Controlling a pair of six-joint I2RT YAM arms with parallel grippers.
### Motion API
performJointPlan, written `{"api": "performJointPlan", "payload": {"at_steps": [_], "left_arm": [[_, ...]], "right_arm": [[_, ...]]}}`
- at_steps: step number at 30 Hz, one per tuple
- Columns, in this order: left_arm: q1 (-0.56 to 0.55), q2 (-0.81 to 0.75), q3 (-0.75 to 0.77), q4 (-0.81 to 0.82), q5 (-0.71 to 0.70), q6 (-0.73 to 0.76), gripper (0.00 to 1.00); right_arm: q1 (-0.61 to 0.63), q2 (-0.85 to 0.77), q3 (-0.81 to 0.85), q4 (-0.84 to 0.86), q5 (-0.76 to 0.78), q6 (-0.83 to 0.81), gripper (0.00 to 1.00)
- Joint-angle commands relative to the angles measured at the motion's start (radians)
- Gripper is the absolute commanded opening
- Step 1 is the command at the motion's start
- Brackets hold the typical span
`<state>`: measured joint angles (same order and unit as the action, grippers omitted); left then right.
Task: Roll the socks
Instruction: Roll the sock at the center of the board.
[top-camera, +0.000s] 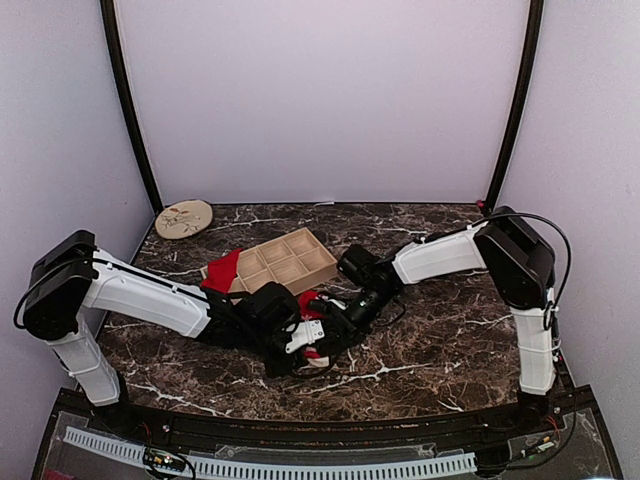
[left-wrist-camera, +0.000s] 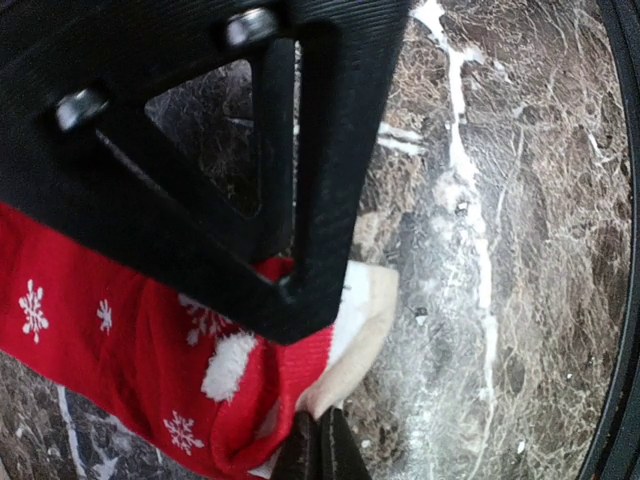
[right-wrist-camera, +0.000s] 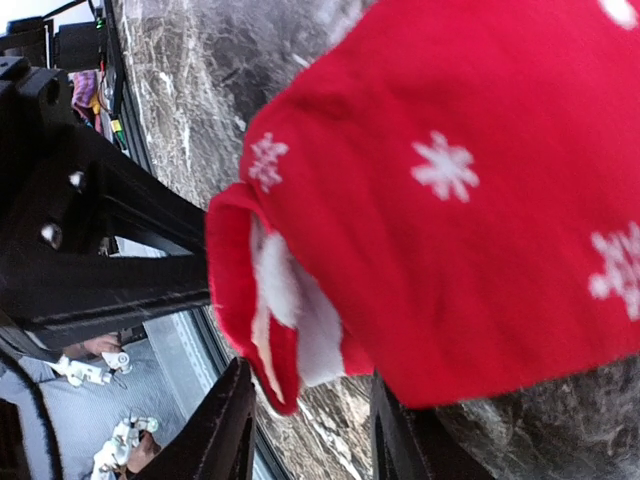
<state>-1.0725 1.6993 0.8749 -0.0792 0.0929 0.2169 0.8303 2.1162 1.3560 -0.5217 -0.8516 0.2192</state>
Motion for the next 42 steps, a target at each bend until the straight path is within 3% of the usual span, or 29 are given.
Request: {"api": "performJointPlan", "payload": {"at_steps": [1,15,25,33,42], "left_arm": [[0.018,-0.023,0.043,-0.117,0.121,-0.045,0.00],[0.048,-0.034,0.081,-0.218,0.316,-0.083,0.00],[0.120,-0.020,0.075,-0.240,0.494,-0.131,0.00],[0.171,0.060,0.098,-0.323,0.696,-0.104,0.00],[0.196,0.151,0.157,-0.455,0.803,-0.037,0.00]], "right_arm": [[-0.010,-0.066,-0.054,0.081,0.018,0.042,0.37],[-0.034,-0.242,-0.320,0.367,0.155,0.202,0.38],[-0.016,-0.438,-0.530,0.534,0.394,0.201,0.35],[0.172,-0.593,-0.620,0.565,0.738,0.155,0.29],[0.438,-0.656,-0.659,0.622,1.039,0.073,0.27]]}}
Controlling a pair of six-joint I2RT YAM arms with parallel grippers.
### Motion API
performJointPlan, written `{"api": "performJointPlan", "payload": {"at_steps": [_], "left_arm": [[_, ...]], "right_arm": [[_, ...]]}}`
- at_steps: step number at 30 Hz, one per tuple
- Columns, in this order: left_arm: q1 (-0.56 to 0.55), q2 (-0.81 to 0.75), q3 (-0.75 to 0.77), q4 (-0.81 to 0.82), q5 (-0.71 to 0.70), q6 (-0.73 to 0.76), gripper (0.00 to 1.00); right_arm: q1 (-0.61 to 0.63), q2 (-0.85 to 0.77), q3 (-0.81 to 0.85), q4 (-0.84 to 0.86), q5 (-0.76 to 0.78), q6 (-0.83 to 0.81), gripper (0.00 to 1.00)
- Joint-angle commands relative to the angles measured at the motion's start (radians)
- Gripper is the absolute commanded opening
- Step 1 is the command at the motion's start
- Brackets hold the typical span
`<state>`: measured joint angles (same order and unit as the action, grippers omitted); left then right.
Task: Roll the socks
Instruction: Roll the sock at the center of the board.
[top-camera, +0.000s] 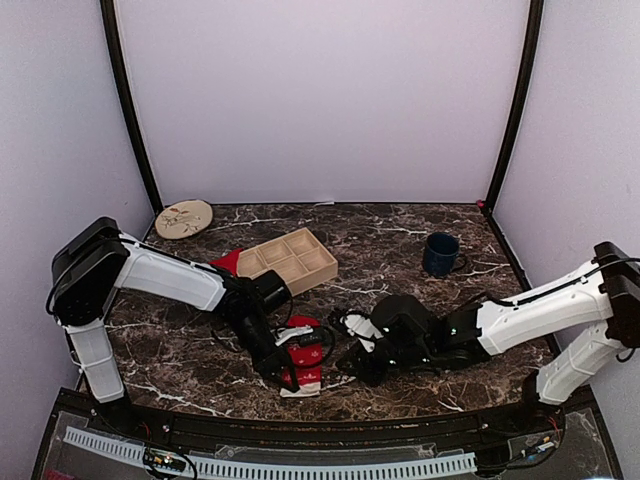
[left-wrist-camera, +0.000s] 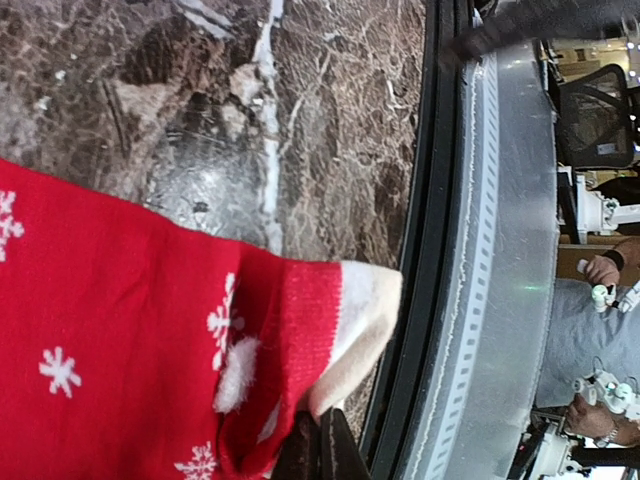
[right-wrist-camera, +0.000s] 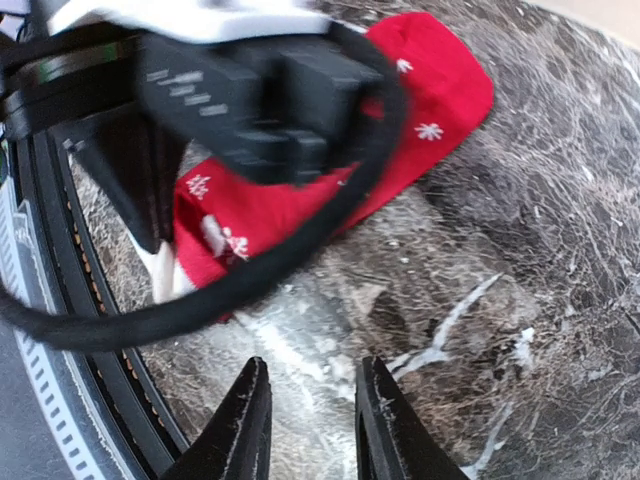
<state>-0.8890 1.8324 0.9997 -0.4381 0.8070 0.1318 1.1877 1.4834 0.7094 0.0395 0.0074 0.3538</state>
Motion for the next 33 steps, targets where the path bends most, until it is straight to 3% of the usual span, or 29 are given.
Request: {"api": "performJointPlan", "payload": {"at_steps": [1,6,13,19,33], "left_arm": [[0.015,0.029,0.035,-0.105,0.099,0.054,0.00],[0.033,0.051,0.038,-0.142,0.129,0.081,0.00],[0.057,0.078,0.061,-0.175,0.162,0.099,0.00],[0.058,0.104,0.085,-0.191,0.174,0.109,0.00],[0.059,0.107,0.077,-0.194,0.195,0.119,0.00]], "right_arm": [[0.110,-0.019,-0.008,0.060,0.198,-0.077,0.27],[0.239,0.037,0.042,0.038,0.283,-0.151,0.29],[0.325,0.156,0.145,-0.004,0.319,-0.244,0.34],[0.334,0.226,0.218,-0.036,0.331,-0.305,0.41],[0.296,0.305,0.269,-0.070,0.297,-0.390,0.40]]}}
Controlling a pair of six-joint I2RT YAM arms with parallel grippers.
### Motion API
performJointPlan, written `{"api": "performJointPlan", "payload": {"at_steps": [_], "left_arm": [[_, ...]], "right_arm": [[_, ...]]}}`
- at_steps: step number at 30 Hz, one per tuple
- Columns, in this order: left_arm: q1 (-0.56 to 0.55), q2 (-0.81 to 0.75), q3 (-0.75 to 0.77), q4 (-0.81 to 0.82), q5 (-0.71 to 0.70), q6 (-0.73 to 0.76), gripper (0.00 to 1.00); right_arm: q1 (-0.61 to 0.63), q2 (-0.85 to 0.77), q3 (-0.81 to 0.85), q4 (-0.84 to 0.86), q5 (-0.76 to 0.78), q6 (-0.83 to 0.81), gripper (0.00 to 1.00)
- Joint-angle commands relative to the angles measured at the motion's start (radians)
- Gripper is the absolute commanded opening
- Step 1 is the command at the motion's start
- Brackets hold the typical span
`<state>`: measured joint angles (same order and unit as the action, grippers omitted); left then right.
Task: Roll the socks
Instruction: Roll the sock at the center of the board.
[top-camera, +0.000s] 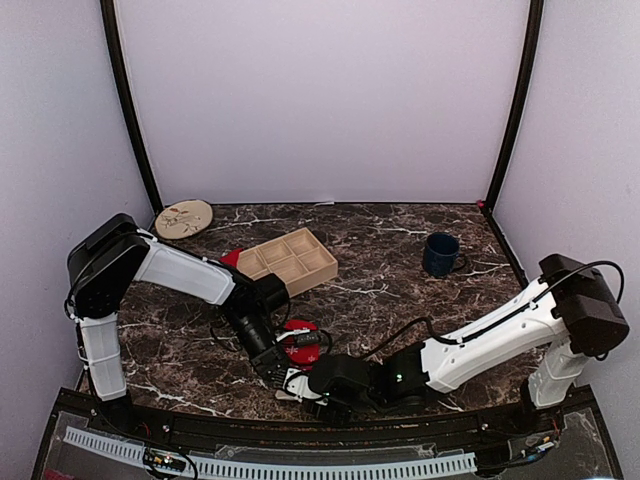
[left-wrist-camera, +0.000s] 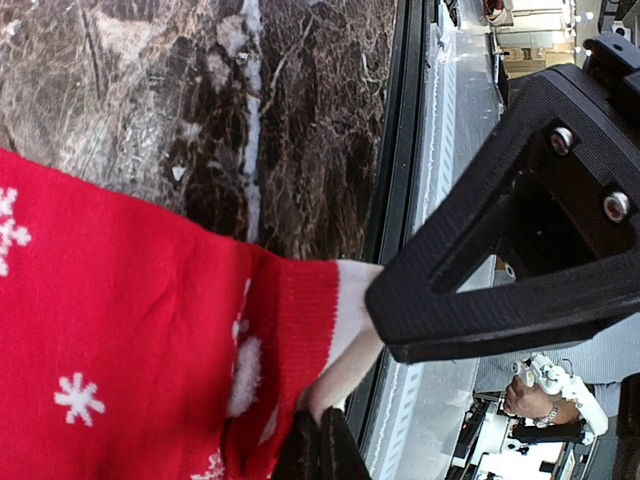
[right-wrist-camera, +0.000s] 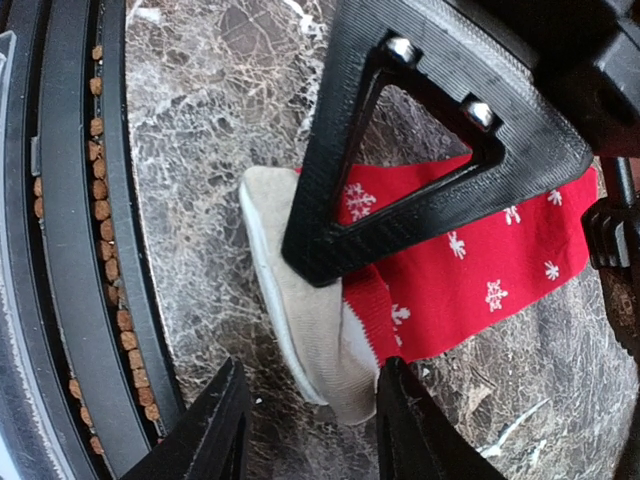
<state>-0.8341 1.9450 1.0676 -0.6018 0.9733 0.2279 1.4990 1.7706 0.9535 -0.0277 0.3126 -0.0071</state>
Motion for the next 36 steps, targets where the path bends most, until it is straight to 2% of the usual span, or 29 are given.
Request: {"api": "performJointPlan", "payload": {"at_steps": [1,11,17,23,25,28,30,36], "left_arm": [[0.003,-0.006,0.009,-0.032,0.031,0.023,0.00],[0.004,-0.006,0.011,-0.037,0.046,0.031,0.00],[0.004,-0.010,0.008,-0.037,0.049,0.032,0.00],[0.004,-0.026,-0.002,-0.024,0.034,0.019,0.00],[0.004,-0.036,-0.009,-0.013,0.011,0.002,0.06],[0.004,-0.060,-0.029,0.024,-0.044,-0.042,0.27],[0.005,-0.084,-0.052,0.056,-0.061,-0.069,0.35],[0.016,-0.189,-0.136,0.215,-0.127,-0.190,0.45]], "right_arm": [[-0.019,0.020,0.026,-0.005,-0.011,-0.032,0.40],[-0.045,0.048,0.046,-0.017,-0.056,-0.053,0.32],[-0.049,0.066,0.064,-0.028,-0.084,-0.050,0.13],[-0.059,0.073,0.068,-0.042,-0.110,-0.040,0.00],[-0.063,0.074,0.068,-0.044,-0.118,-0.035,0.00],[-0.070,0.075,0.069,-0.049,-0.126,-0.025,0.00],[-0.074,0.075,0.070,-0.053,-0.134,-0.019,0.00],[-0.087,0.069,0.072,-0.065,-0.159,-0.004,0.00]]}}
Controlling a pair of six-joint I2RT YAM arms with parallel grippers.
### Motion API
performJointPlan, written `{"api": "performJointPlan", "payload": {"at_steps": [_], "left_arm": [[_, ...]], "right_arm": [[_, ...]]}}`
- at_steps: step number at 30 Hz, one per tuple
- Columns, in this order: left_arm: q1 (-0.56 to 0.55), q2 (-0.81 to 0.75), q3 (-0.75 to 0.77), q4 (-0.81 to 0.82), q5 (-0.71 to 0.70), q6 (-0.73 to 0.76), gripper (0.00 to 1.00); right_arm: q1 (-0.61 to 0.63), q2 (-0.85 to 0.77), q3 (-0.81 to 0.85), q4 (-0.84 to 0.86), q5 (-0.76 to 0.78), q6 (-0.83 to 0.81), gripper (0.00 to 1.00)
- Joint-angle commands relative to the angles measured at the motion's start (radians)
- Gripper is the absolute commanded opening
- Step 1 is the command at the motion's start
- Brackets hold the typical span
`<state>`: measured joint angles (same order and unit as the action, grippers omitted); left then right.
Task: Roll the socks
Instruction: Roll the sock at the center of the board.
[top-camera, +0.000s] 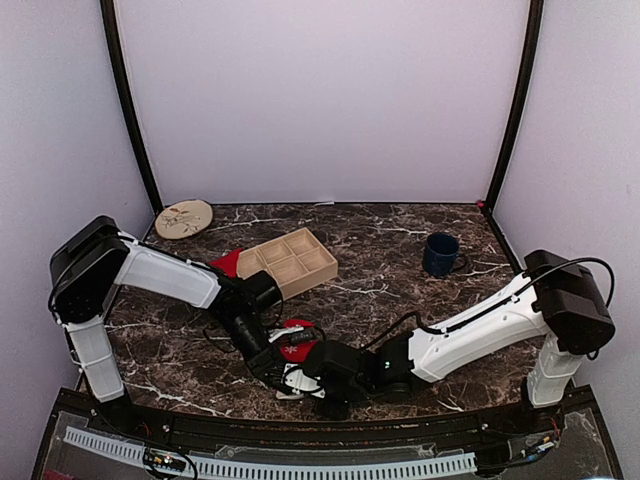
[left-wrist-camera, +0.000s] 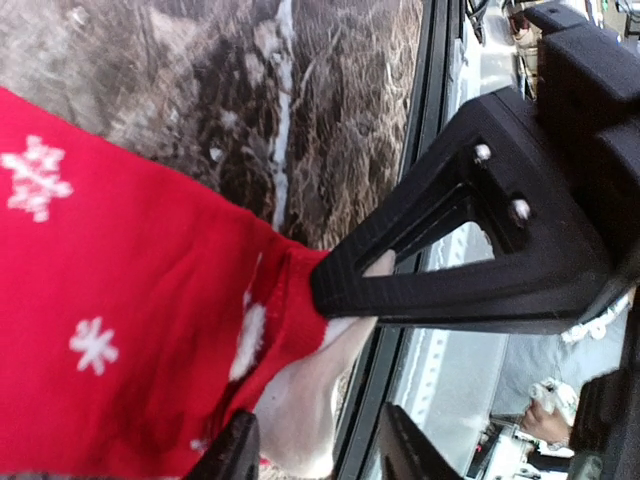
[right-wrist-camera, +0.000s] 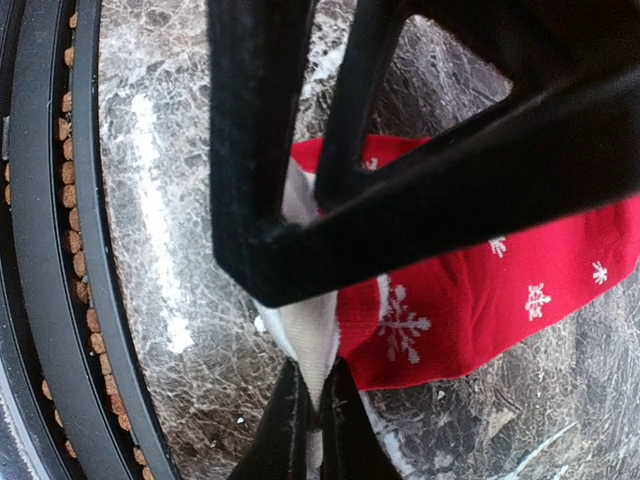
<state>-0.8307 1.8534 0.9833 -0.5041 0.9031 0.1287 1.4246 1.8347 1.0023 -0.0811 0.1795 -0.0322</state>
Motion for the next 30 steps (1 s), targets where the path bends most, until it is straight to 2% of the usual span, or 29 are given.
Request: {"api": "performJointPlan", "payload": {"at_steps": [1,6,17,23,30], "left_arm": [[0.014,-0.114,-0.067,0.143,-0.071,-0.112,0.46],[0.015,-0.193,-0.132,0.259,-0.149,-0.212,0.47],[0.015,-0.452,-0.343,0.499,-0.432,-0.408,0.47],[0.013,-0.611,-0.459,0.607,-0.540,-0.451,0.46],[-0.016,-0.698,-0.544,0.695,-0.618,-0.455,0.44]], "right_arm": [[-0.015,0.004,0.022,-0.010,-0.033,0.025,0.00],[-0.030,-0.008,0.019,-0.013,-0.069,0.035,0.00],[-0.091,-0.030,0.051,-0.062,-0.196,0.058,0.00],[-0.167,-0.021,0.119,-0.141,-0.367,0.089,0.00],[-0.246,0.057,0.238,-0.274,-0.581,0.098,0.00]]}}
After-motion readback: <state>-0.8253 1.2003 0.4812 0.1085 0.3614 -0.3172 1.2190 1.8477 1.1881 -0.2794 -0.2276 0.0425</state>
